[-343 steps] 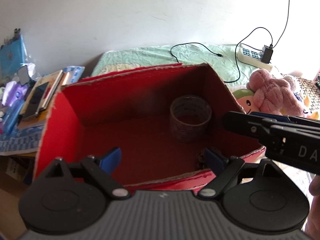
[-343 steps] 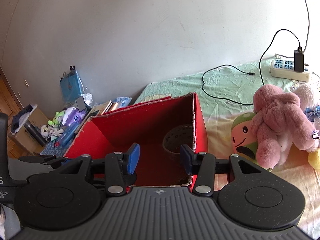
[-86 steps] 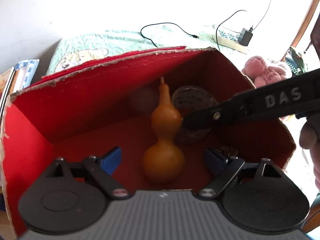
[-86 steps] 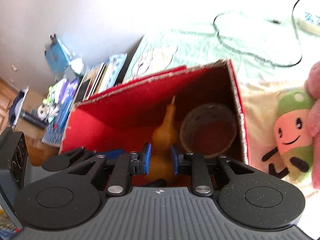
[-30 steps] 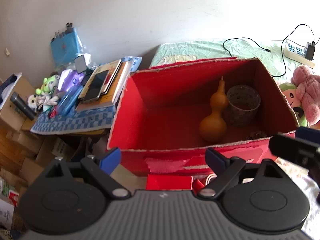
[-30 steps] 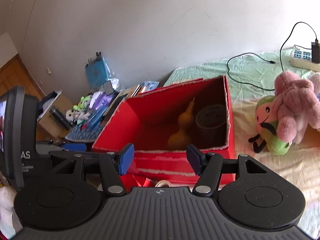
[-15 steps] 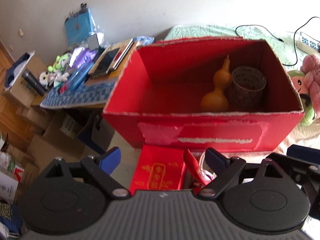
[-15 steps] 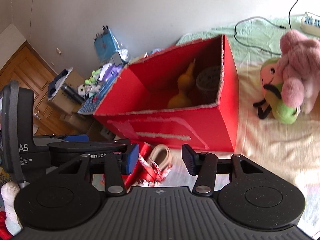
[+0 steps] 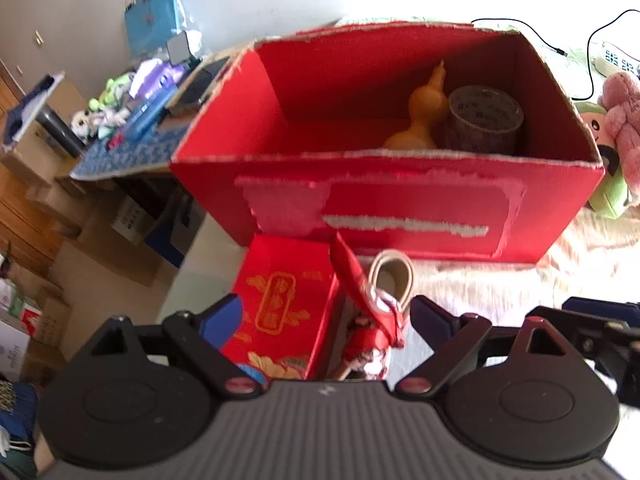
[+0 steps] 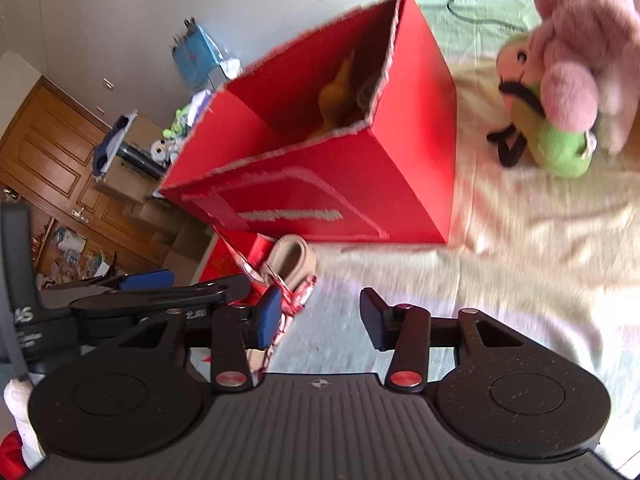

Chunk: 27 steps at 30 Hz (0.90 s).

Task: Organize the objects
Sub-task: 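Close the right gripper on the red patterned item with cream loop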

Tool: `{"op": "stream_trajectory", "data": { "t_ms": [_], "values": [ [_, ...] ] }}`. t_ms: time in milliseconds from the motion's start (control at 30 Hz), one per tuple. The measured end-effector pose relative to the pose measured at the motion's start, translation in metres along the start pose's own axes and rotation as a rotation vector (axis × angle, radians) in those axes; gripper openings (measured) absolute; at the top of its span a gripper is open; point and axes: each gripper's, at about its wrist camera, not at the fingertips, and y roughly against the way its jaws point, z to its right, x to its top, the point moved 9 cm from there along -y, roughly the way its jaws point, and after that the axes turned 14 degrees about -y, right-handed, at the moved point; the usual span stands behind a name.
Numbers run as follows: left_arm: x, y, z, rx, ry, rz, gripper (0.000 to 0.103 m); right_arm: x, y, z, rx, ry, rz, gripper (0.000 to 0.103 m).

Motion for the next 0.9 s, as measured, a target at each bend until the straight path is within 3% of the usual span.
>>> {"op": "stream_trajectory", "data": {
  "t_ms": [167,433,600,900],
  "values": [
    [-0.016,-0.005,-0.005,-0.095,-0.001,0.026,0.086,0.002,-0.016,-0.001,-0.005,-0.044,-0.035,0.043],
    [-0.029,-0.011,-0.008,-0.275,-0.035,0.085,0.059,-0.004,-0.047,-0.024,0.010,-0.062,-0.101,0.043],
    [-0.029,-0.008,-0.003,-0.370,-0.095,0.134,0.058,-0.008,-0.064,-0.037,0.006,-0.054,-0.134,0.043],
    [-0.033,-0.013,0.000,-0.464,-0.157,0.156,0.057,-0.009,-0.081,-0.034,-0.064,-0.058,-0.152,0.043]
  ]
}}
